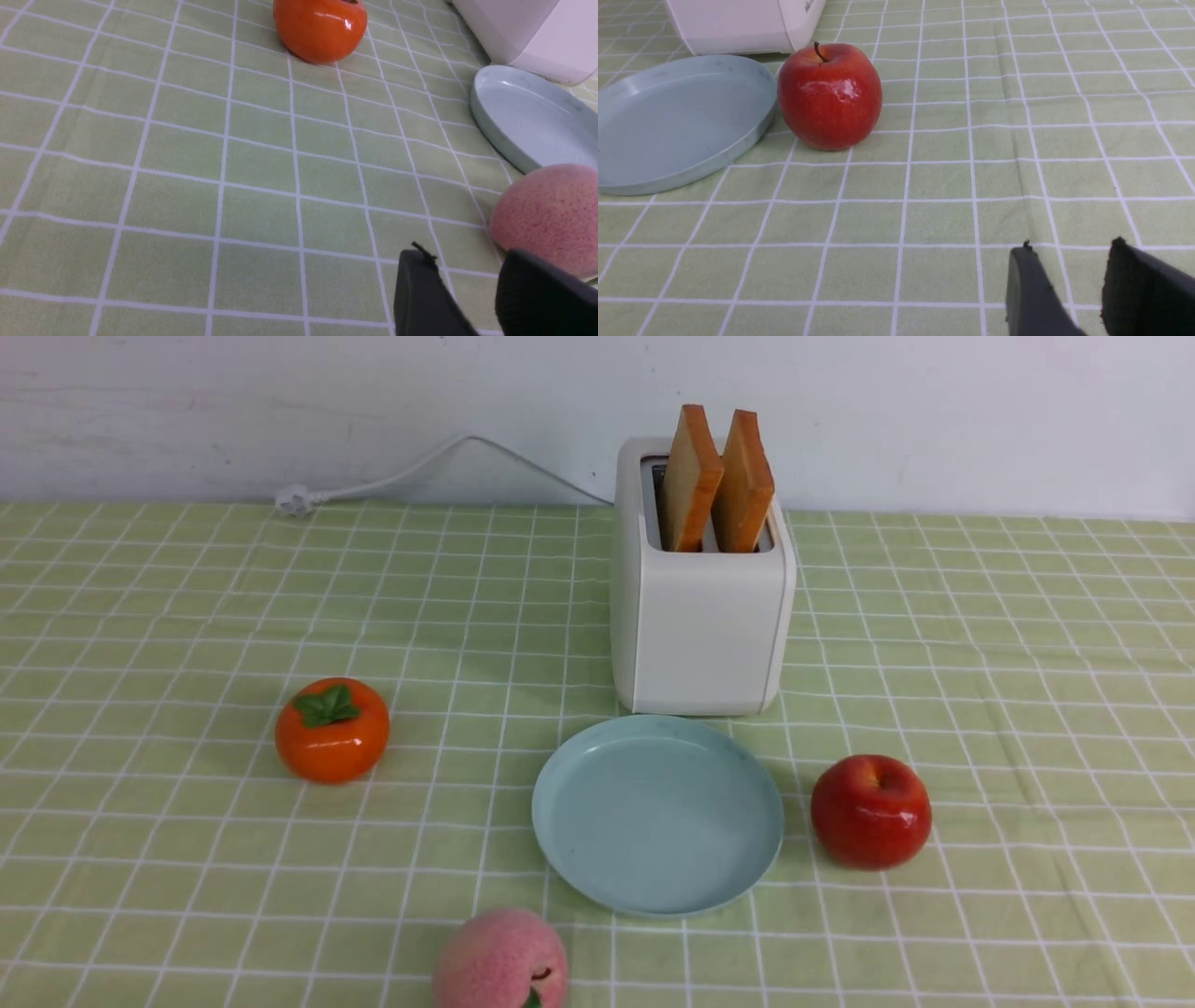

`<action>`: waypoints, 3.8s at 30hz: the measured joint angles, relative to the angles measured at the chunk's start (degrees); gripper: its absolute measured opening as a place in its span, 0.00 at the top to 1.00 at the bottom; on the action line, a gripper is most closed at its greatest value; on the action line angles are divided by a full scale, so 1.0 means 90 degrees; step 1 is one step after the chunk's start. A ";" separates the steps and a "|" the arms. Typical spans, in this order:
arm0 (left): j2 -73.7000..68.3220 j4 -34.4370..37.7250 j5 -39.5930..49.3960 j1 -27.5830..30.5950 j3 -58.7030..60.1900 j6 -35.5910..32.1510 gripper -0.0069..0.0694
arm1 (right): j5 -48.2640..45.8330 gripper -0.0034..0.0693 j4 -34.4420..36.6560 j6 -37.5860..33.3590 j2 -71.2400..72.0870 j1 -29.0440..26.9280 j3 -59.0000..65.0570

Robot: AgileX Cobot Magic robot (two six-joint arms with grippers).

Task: Take toasted bread from bread machine on green coffee tablecloth place on plate.
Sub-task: 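Reach for a toast slice standing in the toaster with the left gripper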

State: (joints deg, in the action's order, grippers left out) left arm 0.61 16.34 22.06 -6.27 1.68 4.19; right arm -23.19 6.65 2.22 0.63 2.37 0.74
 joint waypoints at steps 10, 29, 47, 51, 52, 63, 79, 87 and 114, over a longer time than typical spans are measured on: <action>0.0000 0.2399 -0.2451 0.0000 0.0000 0.0679 0.60 | 0.0000 0.62 0.0000 0.0000 0.0000 0.0000 0.0000; -0.0017 0.3196 -0.2340 0.0000 -0.0417 0.0041 0.93 | 0.0000 0.62 0.0000 0.0000 0.0000 0.0000 0.0000; -0.4197 0.2990 -0.0310 -0.0031 -0.3852 -0.3182 0.93 | 0.2274 0.62 0.1850 0.1090 0.0000 0.0000 0.0087; -0.4879 0.3471 -0.0498 -0.0316 -0.4054 -0.3705 0.93 | 0.2293 0.63 0.2000 0.1126 0.0000 0.0000 -0.0075; -0.5224 0.3820 -0.0778 -0.0625 -0.4162 -0.4112 0.93 | 0.1788 0.66 0.1912 0.1126 -0.0007 0.0000 -0.0406; -0.7938 0.5510 -0.3578 -0.3469 -0.5635 -0.6364 0.92 | -0.1704 0.84 0.1642 -0.1057 -0.1506 0.0000 -0.3309; -1.1865 0.4520 -0.5550 -0.3931 -0.8698 -0.5710 0.28 | -0.2091 0.84 0.2884 -0.2947 -0.1661 0.0000 -0.3480; -1.2787 0.4155 -0.5448 -0.3665 -0.9727 -0.5585 0.25 | -0.2122 0.83 0.2897 -0.2975 -0.1661 0.0000 -0.3480; -1.3785 0.3981 -0.5035 -0.3396 -1.1065 -0.5513 0.32 | -0.1304 0.83 0.3008 -0.3160 -0.1668 0.0000 -0.3480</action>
State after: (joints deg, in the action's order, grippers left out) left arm -123.45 52.17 -23.25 -36.84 -97.91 -45.43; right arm -34.92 33.73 -26.22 -14.38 2.37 -30.58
